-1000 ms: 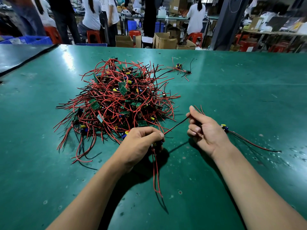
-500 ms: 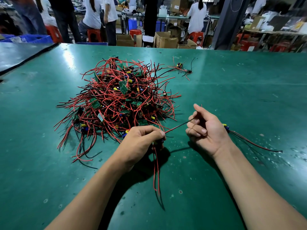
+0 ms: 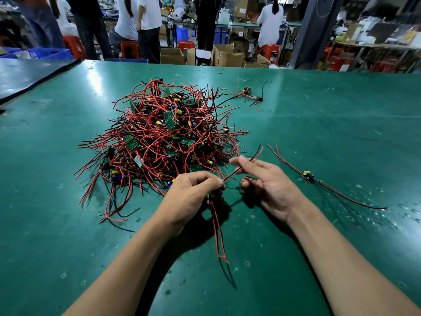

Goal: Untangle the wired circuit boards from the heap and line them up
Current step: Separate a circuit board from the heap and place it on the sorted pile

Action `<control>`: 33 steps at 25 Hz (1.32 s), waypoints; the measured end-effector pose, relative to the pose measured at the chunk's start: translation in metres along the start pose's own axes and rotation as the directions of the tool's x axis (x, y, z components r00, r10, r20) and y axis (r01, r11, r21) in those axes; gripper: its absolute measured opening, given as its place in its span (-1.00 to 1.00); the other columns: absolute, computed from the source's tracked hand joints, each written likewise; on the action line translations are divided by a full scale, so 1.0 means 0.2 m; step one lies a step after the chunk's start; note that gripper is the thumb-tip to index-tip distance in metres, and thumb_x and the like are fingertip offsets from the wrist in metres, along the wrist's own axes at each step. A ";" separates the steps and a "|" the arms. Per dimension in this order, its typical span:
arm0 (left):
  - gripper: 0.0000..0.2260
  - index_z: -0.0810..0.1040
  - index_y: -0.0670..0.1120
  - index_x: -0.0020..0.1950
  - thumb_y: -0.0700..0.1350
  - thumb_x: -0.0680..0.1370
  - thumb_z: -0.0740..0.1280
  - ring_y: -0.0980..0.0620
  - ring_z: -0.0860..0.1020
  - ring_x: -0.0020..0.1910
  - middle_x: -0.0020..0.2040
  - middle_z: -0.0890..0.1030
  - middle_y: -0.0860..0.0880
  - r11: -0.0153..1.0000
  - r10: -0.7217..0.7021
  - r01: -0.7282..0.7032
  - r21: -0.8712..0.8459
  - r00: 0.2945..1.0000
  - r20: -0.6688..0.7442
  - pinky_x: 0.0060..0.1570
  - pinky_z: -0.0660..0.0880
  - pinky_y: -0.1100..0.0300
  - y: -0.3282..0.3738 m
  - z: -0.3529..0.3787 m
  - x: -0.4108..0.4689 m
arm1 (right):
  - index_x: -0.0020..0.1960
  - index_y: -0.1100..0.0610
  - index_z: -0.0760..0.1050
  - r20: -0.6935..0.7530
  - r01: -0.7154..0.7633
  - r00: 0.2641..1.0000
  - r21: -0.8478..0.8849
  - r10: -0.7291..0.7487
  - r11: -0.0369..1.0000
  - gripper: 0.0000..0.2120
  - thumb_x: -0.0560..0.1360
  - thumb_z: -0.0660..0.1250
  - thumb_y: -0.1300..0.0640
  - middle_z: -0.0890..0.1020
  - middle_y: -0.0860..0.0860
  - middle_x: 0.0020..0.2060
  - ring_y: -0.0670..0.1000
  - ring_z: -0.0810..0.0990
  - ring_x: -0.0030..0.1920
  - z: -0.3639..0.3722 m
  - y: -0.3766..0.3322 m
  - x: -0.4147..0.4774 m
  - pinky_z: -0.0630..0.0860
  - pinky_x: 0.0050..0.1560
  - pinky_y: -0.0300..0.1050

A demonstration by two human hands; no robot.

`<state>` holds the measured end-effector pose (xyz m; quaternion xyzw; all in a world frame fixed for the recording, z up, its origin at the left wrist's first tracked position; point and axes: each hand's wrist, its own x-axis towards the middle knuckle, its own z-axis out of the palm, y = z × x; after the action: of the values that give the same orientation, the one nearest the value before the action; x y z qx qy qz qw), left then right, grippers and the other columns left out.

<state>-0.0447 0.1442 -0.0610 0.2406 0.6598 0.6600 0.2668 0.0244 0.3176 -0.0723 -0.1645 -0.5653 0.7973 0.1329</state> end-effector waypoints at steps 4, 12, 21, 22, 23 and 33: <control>-0.84 0.66 -0.18 -0.21 -0.22 0.55 0.36 0.03 0.54 -0.32 -0.34 0.60 -0.07 1.000 -0.011 0.010 0.014 1.000 0.025 -0.23 0.46 0.18 0.00 0.01 0.00 | -0.01 0.09 0.70 -0.098 0.032 0.994 -0.083 -0.040 0.996 -0.74 0.42 0.45 -0.07 0.42 0.00 -0.47 -0.07 0.35 -0.53 0.01 0.02 0.00 0.16 -0.52 -0.27; -0.81 0.67 -0.12 -0.28 -0.20 0.53 0.37 0.00 0.56 -0.27 -0.32 0.61 -0.04 0.998 -0.039 0.032 0.062 0.993 0.115 -0.25 0.53 0.26 0.01 0.00 0.00 | -0.23 0.10 0.60 -0.496 0.315 0.817 -0.043 -0.294 0.948 -0.87 0.45 0.51 0.24 0.55 -0.13 -0.45 -0.14 0.24 -0.56 -0.03 0.00 0.08 0.17 -0.53 -0.30; -0.87 0.64 -0.17 -0.18 -0.22 0.56 0.36 -0.11 0.47 -0.23 -0.29 0.67 -0.15 0.994 -0.047 0.050 -0.096 0.998 0.040 -0.34 0.43 0.25 0.03 0.00 -0.01 | -0.09 0.09 0.57 -0.393 0.278 0.883 0.001 -0.255 0.961 -0.64 0.35 0.48 -0.18 0.55 -0.14 -0.39 -0.11 0.36 -0.54 -0.05 0.00 0.04 0.30 -0.54 -0.26; -0.89 0.63 -0.17 -0.16 -0.22 0.55 0.36 -0.12 0.47 -0.22 -0.26 0.68 -0.16 0.990 -0.047 0.052 -0.131 0.998 0.036 -0.34 0.44 0.25 0.04 0.00 -0.02 | -0.08 0.10 0.57 -0.365 0.260 0.890 -0.091 -0.275 0.961 -0.67 0.42 0.45 -0.17 0.55 -0.13 -0.38 -0.10 0.37 -0.53 -0.05 0.00 0.03 0.29 -0.53 -0.26; -0.90 0.62 -0.16 -0.15 -0.21 0.55 0.36 -0.11 0.51 -0.22 -0.23 0.70 -0.17 0.987 -0.041 0.046 -0.152 0.999 0.034 -0.31 0.47 0.22 0.05 0.00 -0.02 | -0.09 0.10 0.58 -0.312 0.250 0.896 -0.235 -0.317 0.939 -0.74 0.50 0.43 -0.11 0.56 -0.12 -0.38 -0.10 0.40 -0.51 -0.04 0.01 0.02 0.30 -0.49 -0.24; -0.85 0.70 -0.04 -0.12 -0.05 0.35 0.52 -0.02 0.57 -0.12 -0.07 0.70 -0.09 0.946 0.073 -0.094 -0.309 0.994 -0.078 -0.14 0.46 0.10 0.09 0.01 -0.03 | -0.23 -0.01 0.63 0.156 0.309 0.951 -0.384 -0.268 0.870 -0.79 0.35 0.51 -0.15 0.55 -0.09 -0.43 -0.14 0.44 -0.45 0.14 0.03 -0.14 0.35 -0.44 -0.27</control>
<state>-0.0388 0.1415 -0.0427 0.2015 0.5447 0.7742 0.2517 0.0385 0.2798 -0.0656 -0.0629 -0.7415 0.6417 0.1859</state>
